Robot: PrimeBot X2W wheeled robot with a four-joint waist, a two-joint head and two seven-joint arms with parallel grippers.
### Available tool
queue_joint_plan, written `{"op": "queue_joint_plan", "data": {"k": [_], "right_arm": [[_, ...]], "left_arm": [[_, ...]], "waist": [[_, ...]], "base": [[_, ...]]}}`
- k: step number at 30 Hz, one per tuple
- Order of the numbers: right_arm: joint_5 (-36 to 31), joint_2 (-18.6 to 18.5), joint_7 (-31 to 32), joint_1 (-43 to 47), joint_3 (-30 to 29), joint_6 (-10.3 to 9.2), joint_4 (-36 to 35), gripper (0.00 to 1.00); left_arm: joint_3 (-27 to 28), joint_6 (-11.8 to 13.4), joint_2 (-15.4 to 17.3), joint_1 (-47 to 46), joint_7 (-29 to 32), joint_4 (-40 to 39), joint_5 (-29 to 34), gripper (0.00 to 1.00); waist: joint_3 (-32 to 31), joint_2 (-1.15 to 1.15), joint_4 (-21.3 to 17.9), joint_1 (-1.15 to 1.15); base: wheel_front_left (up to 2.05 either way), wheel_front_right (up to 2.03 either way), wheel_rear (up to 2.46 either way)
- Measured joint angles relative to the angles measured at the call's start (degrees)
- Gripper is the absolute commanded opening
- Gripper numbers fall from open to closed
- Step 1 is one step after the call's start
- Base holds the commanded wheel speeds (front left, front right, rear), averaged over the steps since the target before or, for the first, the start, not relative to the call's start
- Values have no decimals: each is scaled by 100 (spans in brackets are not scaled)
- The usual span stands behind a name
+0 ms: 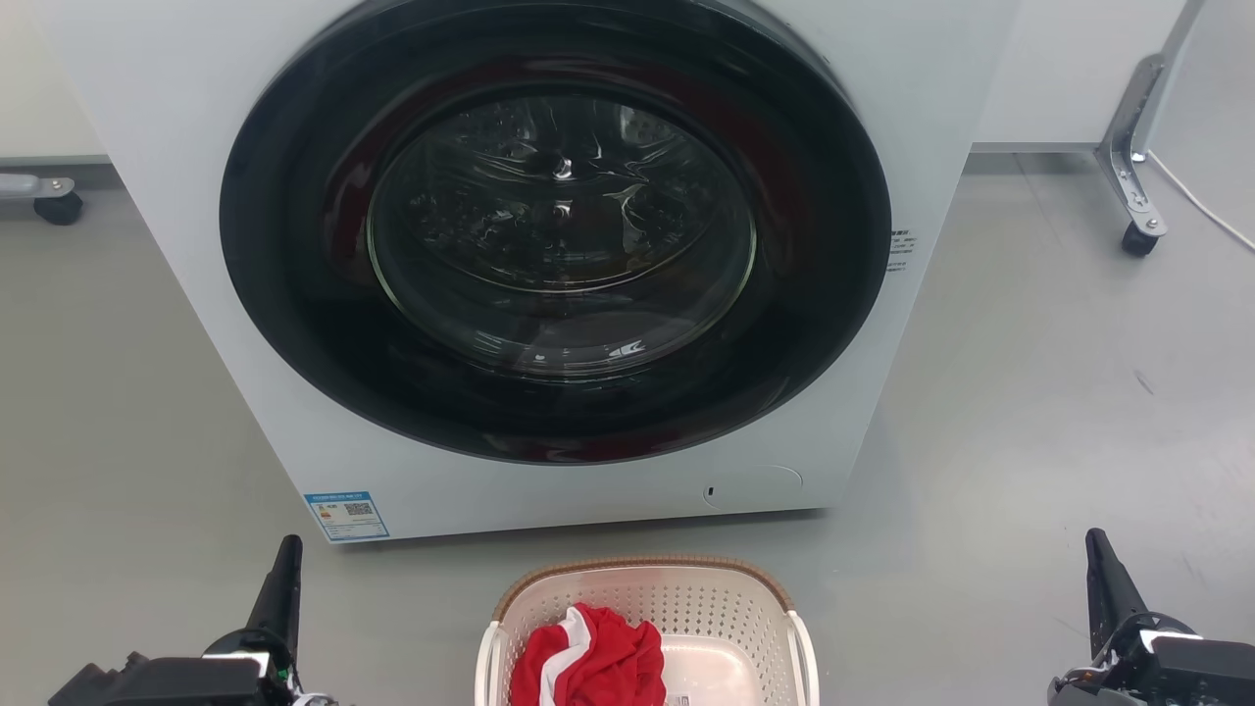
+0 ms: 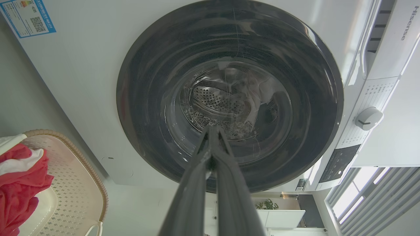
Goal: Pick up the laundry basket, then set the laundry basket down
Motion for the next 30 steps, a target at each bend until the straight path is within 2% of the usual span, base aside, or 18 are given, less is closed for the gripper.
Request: {"op": "queue_joint_plan", "data": {"k": [30], "right_arm": [[1, 0, 0, 0, 0, 0, 0, 0]], "left_arm": [[0, 0, 0, -1, 0, 2, 0, 0]], "waist": [[0, 0, 0, 0]], "base": [[0, 0, 0]]}}
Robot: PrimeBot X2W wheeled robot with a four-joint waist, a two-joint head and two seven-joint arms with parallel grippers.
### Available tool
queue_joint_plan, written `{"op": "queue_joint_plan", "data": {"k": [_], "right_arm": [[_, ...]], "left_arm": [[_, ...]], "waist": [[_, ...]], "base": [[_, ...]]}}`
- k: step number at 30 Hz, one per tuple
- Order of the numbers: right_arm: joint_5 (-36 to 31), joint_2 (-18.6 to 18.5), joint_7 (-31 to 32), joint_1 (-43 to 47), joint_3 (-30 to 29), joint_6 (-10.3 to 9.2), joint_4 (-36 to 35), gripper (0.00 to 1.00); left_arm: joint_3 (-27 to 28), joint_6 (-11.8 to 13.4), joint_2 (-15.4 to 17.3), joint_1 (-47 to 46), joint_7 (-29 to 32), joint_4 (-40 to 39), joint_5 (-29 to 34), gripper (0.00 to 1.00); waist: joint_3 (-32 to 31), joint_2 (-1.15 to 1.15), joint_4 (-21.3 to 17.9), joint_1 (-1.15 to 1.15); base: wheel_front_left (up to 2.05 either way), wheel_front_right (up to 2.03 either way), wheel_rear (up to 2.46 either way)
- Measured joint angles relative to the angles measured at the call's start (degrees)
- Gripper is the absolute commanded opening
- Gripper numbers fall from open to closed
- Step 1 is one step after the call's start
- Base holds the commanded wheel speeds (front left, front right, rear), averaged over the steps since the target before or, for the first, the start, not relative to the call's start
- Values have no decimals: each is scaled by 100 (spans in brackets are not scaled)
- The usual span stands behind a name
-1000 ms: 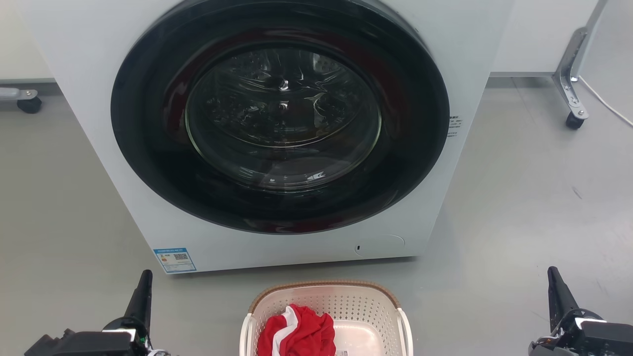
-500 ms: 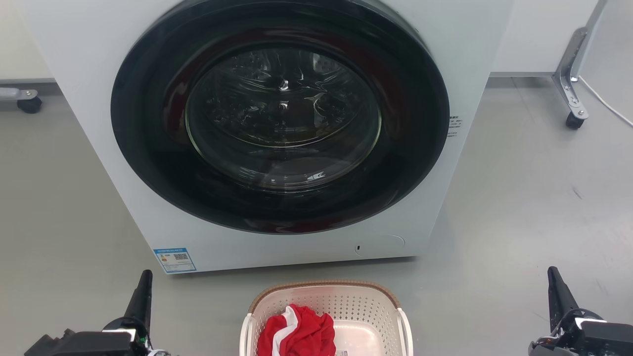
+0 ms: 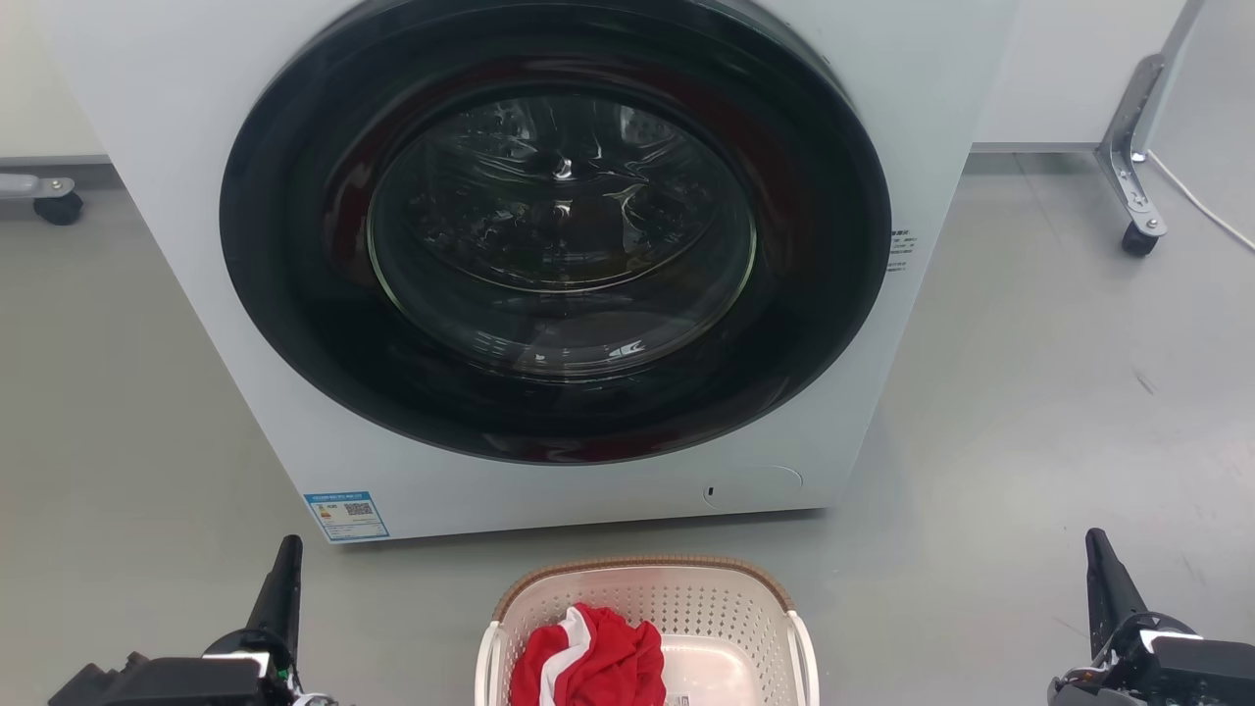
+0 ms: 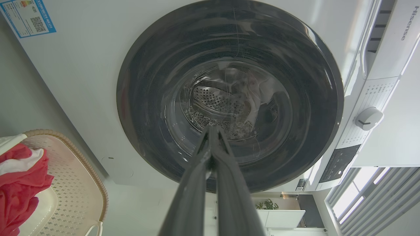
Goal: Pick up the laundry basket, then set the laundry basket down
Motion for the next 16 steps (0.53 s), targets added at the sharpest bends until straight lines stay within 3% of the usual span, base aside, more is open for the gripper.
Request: {"op": "queue_joint_plan", "data": {"k": [16], "right_arm": [[0, 0, 0, 0, 1, 0, -1, 0]], "left_arm": [[0, 0, 0, 0, 0, 0, 0, 0]], "waist": [[0, 0, 0, 0]], "base": [[0, 0, 0]]}}
